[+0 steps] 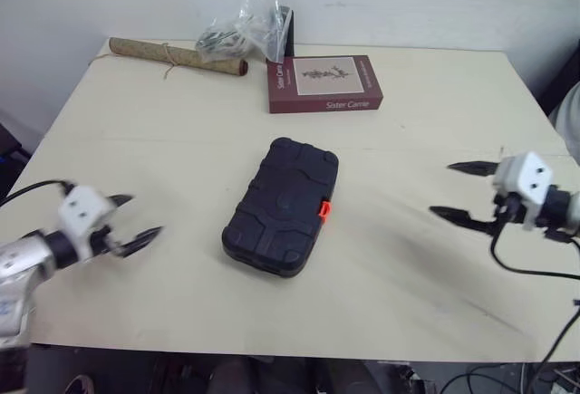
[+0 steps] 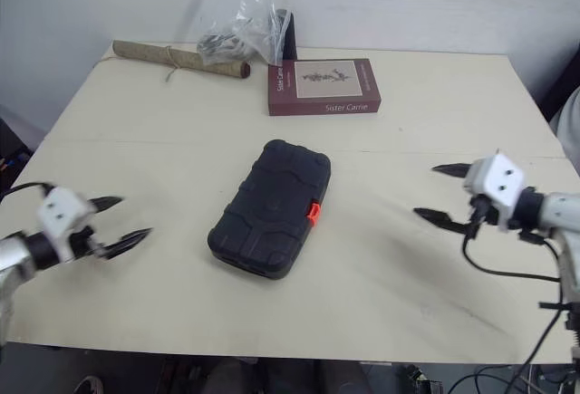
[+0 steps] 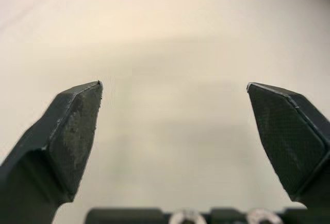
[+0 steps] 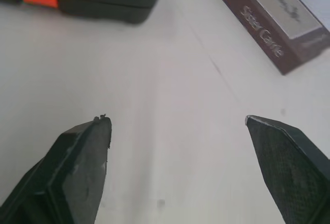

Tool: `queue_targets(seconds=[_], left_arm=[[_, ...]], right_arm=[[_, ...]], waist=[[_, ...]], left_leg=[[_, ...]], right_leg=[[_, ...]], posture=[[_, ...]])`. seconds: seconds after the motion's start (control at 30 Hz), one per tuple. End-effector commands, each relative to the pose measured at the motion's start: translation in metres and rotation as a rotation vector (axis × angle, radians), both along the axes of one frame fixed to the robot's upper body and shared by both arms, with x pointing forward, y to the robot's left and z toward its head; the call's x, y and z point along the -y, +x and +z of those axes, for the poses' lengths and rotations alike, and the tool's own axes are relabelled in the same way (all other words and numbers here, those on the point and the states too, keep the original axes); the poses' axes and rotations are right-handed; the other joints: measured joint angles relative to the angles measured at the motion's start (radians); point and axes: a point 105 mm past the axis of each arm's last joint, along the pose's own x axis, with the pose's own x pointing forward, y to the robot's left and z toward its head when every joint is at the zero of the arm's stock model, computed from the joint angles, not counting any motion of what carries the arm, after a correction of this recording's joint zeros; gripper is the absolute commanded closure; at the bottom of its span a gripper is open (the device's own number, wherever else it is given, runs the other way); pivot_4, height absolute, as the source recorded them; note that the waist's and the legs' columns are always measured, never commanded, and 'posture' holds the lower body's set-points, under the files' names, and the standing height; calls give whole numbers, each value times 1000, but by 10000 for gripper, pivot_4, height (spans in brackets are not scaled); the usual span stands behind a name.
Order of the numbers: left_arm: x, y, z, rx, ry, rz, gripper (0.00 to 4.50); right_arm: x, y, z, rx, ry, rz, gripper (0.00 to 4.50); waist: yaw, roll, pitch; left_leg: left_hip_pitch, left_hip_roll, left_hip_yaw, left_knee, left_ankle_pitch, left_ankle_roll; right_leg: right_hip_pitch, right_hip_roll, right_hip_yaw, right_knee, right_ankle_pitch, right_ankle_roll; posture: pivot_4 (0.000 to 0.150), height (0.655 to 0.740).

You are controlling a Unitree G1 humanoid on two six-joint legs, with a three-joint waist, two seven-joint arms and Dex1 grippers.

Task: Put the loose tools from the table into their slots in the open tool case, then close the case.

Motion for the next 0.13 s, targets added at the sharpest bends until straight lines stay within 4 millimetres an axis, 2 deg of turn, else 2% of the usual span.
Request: queue_targets(seconds=[0.03,0.13], left_arm=[[-11,-6,20,90,32,49,430],[-12,-8,20,102,51,58,430]], right_arm=[[7,-1,9,40,-13,2,0],[-3,1,3,30,6,30,0]], waist=[[8,-1,0],[13,0,1]], left_leg=[[0,0,-1,0,0,0],[0,0,-1,1,0,0]], right_leg=[[1,0,0,0,0,0],[1,0,-1,1,0,0]], posture=[[1500,7400],[1500,7400]])
